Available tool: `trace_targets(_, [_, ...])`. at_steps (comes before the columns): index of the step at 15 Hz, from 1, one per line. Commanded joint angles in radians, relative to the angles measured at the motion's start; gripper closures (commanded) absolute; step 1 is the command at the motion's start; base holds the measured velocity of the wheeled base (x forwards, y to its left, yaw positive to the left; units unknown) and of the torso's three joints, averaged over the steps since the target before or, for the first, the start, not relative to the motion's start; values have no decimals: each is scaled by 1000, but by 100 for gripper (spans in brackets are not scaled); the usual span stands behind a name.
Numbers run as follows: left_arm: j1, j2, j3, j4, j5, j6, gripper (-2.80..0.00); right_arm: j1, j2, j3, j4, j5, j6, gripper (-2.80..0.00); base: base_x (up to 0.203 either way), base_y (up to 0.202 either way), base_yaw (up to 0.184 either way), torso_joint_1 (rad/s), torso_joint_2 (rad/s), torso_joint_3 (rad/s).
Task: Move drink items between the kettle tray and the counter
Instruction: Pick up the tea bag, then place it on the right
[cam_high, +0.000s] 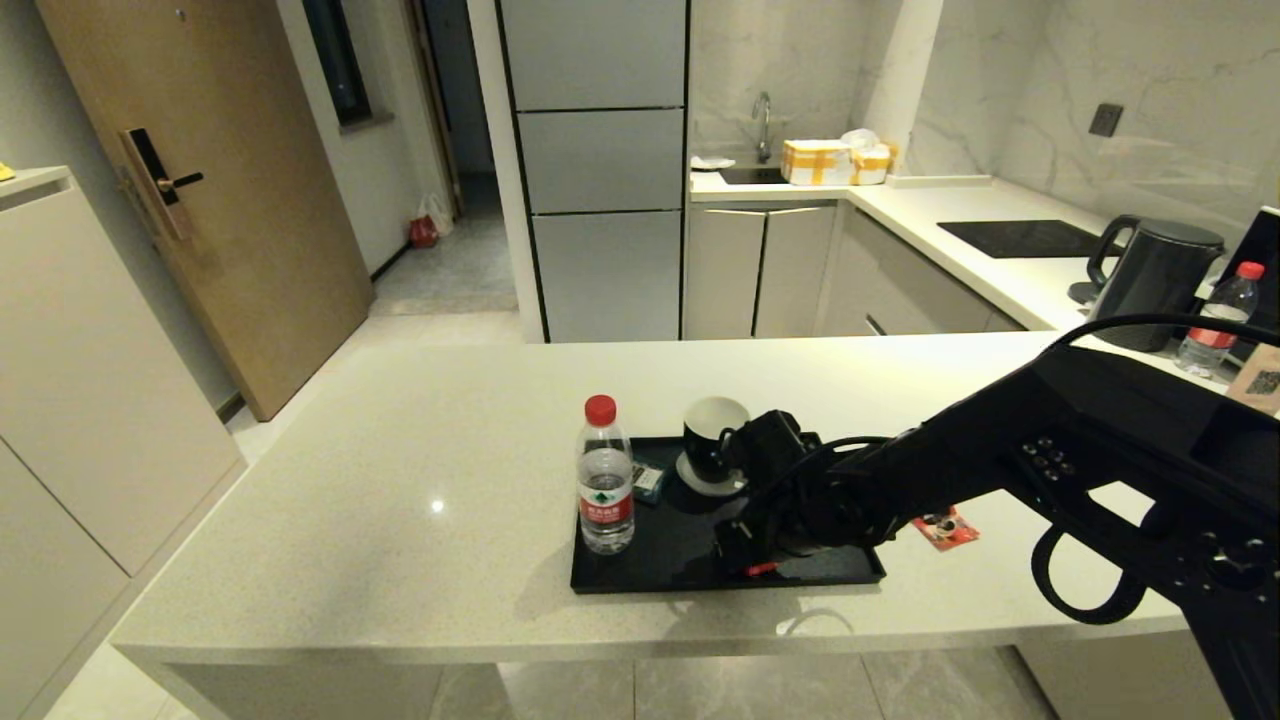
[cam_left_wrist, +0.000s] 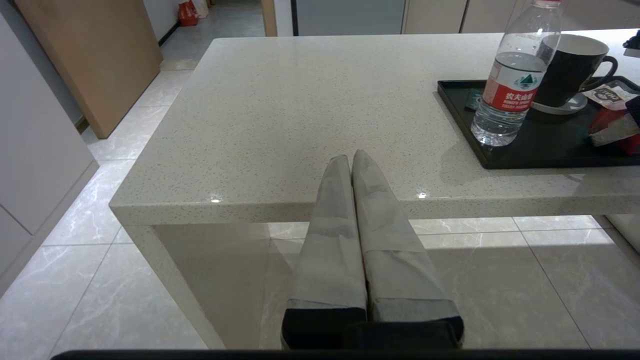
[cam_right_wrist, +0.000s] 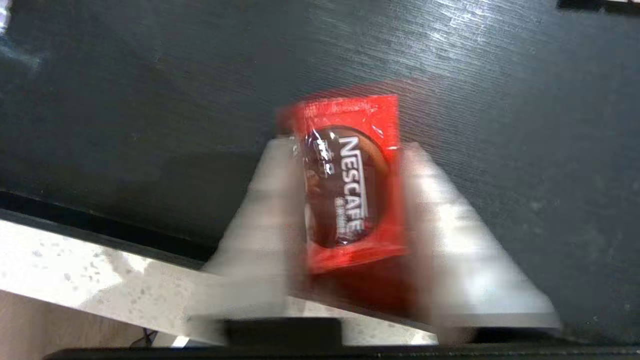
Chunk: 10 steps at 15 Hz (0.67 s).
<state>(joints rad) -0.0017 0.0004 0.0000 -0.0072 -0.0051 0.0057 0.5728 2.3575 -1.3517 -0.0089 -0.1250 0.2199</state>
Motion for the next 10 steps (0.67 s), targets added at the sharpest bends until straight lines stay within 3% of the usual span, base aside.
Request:
trace_targets(1, [0, 0, 2, 0, 1, 0, 0, -1, -6, 3, 3, -1, 7, 0, 0, 0, 0, 0, 0, 0])
trace_targets(6, [0, 0, 0, 0, 1, 0, 0, -62, -117, 41, 21, -13, 35, 0, 0, 0, 0, 0, 0, 0])
trace_targets(10, [0, 0, 1, 0, 1, 0, 0, -266, -178, -8, 134, -81, 107, 0, 0, 0, 0, 0, 0, 0])
